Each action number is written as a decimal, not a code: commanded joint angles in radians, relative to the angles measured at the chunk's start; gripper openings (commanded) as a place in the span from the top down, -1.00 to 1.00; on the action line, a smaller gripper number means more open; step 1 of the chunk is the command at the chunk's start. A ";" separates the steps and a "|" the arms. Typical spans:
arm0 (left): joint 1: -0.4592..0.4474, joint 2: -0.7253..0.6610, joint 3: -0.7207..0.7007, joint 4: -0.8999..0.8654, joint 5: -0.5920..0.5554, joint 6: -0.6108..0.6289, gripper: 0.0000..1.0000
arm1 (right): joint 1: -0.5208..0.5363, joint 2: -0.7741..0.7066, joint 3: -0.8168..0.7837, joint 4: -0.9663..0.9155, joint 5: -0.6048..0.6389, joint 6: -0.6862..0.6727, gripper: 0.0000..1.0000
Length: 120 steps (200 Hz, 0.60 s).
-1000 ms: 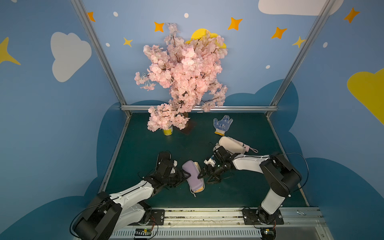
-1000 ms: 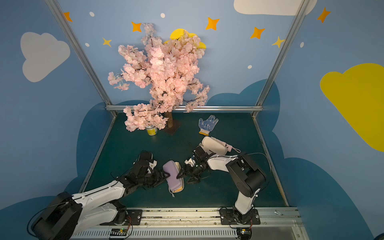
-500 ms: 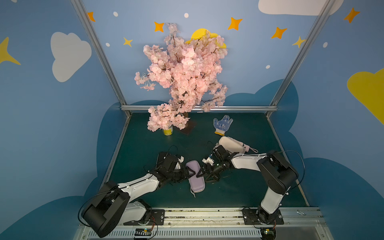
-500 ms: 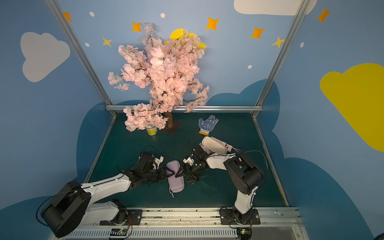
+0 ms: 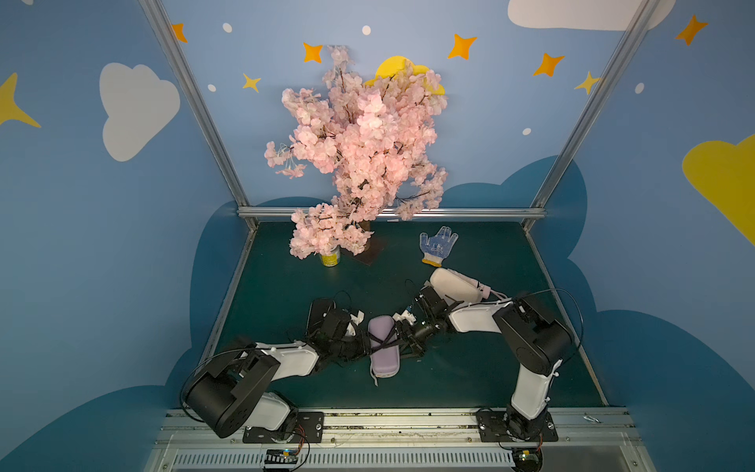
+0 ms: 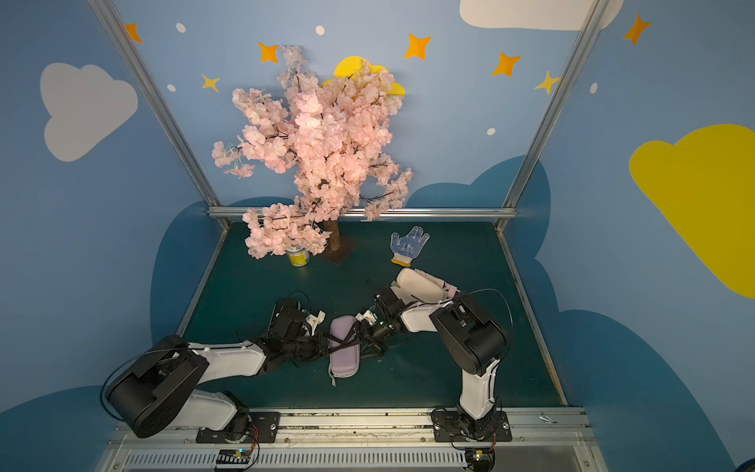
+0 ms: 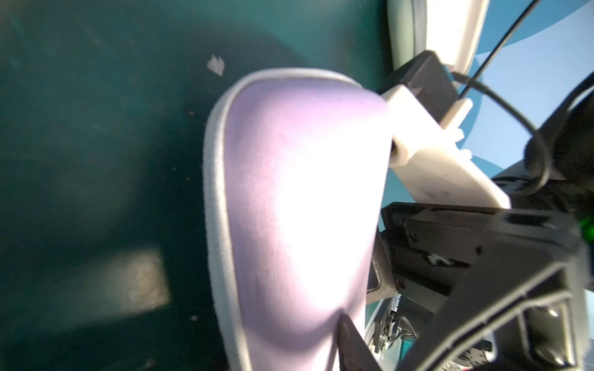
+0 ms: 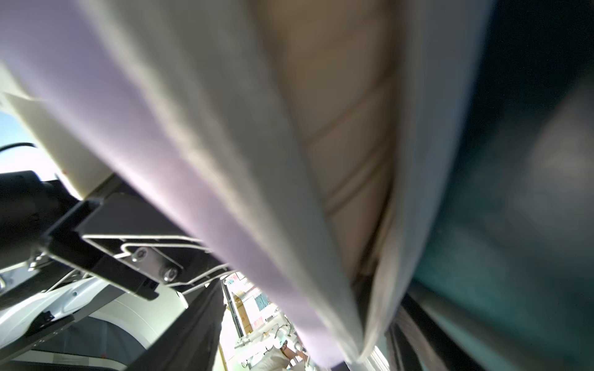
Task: Put umbrellas into zippered umbrella sleeves
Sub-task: Pick up the umbrella sleeve at the center of the board.
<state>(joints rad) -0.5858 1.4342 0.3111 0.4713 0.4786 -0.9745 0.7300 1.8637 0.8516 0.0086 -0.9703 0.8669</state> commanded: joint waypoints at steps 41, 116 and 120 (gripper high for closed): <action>-0.014 0.051 -0.070 0.147 0.066 -0.170 0.17 | 0.028 0.004 -0.070 0.361 0.048 0.129 0.15; 0.083 -0.201 -0.049 0.007 0.125 -0.198 -0.31 | -0.036 -0.059 -0.101 0.378 -0.076 0.100 0.75; 0.090 -0.223 -0.047 -0.019 0.127 -0.189 -0.35 | -0.043 -0.064 -0.099 0.373 -0.096 0.093 0.76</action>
<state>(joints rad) -0.5262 1.3258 0.2501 0.5297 0.5056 -1.1645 0.7227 1.8446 0.7532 0.3225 -1.0130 0.9871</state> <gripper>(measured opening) 0.631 0.252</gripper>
